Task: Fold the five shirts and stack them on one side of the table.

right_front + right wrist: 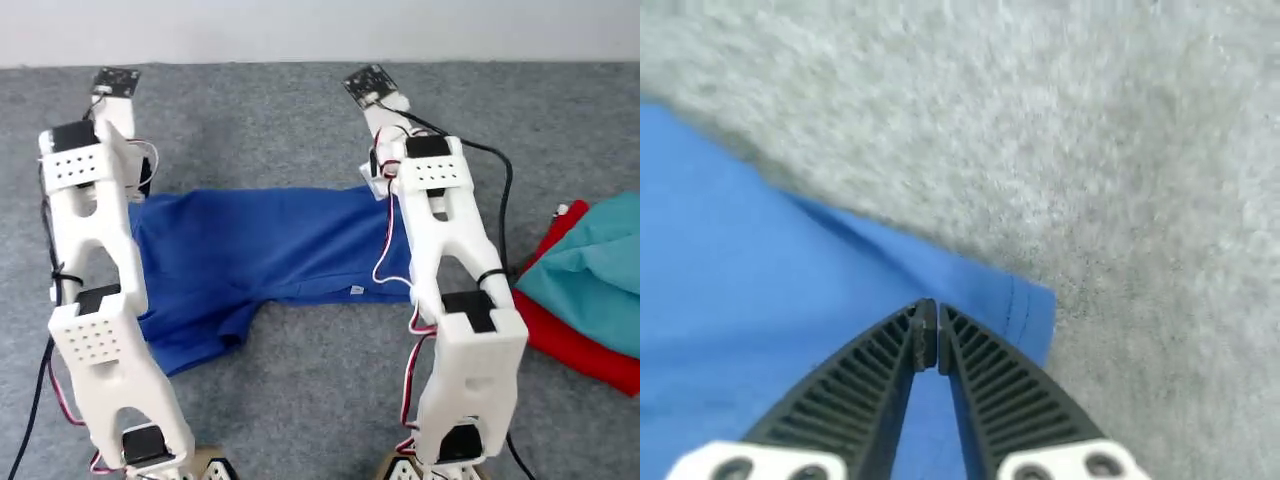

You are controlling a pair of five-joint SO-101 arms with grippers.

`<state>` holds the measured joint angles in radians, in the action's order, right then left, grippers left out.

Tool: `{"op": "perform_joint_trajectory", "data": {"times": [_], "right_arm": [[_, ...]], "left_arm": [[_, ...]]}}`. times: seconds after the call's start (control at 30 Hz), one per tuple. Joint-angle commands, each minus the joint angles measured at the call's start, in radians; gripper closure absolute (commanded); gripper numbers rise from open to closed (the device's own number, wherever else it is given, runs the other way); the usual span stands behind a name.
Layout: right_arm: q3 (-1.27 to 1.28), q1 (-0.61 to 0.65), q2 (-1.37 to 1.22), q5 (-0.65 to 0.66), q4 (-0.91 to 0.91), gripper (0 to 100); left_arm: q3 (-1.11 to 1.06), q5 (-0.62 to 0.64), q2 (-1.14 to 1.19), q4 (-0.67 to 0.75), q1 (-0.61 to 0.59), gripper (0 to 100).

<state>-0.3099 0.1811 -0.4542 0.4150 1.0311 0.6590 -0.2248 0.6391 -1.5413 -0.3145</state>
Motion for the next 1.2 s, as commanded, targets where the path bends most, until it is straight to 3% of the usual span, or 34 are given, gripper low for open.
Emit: {"op": "perform_joint_trajectory", "data": {"times": [0.0, 0.2, 0.37, 0.57, 0.83, 1.17], "right_arm": [[-0.008, 0.054, 0.124, -0.005, 0.108, 99.0], [-0.008, 0.174, 0.182, 0.009, 0.263, 98.7], [-0.008, 0.343, 0.183, 0.064, 0.302, 98.5], [-0.008, 0.604, 0.173, 0.06, 0.294, 82.3], [-0.032, 0.858, 0.05, 0.06, 0.289, 79.5], [-0.338, 0.918, -0.223, 0.06, 0.294, 79.4]], "left_arm": [[0.045, 0.003, -0.138, -0.055, -0.041, 99], [0.041, -0.005, -0.328, -0.141, -0.219, 99], [0.039, -0.083, -0.473, -0.212, -0.404, 99], [-0.031, -0.16, -0.609, -0.212, -0.583, 99], [-0.211, -0.207, -0.75, -0.21, -0.655, 99], [-0.358, -0.207, -0.876, -0.16, -0.652, 99]]}}
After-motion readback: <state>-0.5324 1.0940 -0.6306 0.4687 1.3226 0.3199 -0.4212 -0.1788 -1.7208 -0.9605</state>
